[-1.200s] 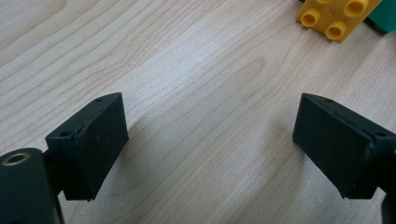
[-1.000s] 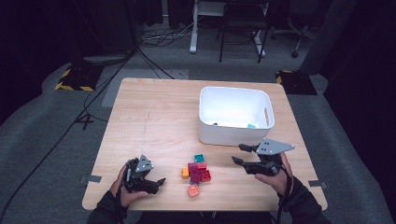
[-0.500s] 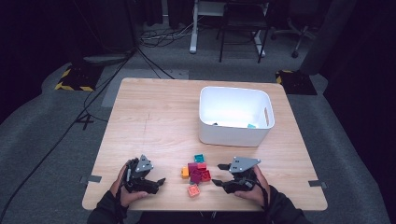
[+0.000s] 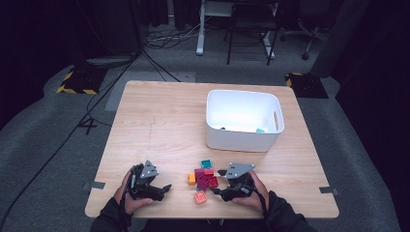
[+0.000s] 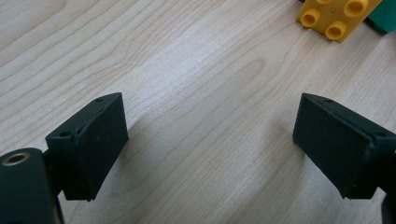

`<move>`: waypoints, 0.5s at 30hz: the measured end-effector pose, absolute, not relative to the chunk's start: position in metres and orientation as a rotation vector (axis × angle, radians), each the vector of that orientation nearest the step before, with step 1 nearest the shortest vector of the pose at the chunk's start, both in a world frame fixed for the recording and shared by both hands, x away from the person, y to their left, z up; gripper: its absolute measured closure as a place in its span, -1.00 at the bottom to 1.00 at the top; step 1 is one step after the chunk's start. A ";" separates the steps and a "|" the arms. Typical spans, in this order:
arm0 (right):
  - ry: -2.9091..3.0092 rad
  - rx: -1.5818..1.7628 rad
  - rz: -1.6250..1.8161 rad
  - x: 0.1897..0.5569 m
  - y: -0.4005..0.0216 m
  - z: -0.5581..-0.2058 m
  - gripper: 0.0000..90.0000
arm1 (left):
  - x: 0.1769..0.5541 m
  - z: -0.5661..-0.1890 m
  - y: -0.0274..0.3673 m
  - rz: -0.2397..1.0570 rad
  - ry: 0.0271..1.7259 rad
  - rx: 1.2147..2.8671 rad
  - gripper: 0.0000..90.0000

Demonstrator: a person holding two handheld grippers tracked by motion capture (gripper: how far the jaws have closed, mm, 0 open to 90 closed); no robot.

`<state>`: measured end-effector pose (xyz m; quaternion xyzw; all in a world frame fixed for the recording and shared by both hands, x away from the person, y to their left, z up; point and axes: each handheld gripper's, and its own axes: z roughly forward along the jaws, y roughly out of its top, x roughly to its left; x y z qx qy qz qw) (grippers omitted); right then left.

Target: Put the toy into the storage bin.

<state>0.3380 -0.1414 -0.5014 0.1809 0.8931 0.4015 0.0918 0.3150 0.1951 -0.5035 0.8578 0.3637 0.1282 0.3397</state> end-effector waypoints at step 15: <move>2.623 0.578 1.181 0.340 -0.134 -0.502 0.09 | 0.315 -0.503 0.195 0.335 0.945 2.234 -0.77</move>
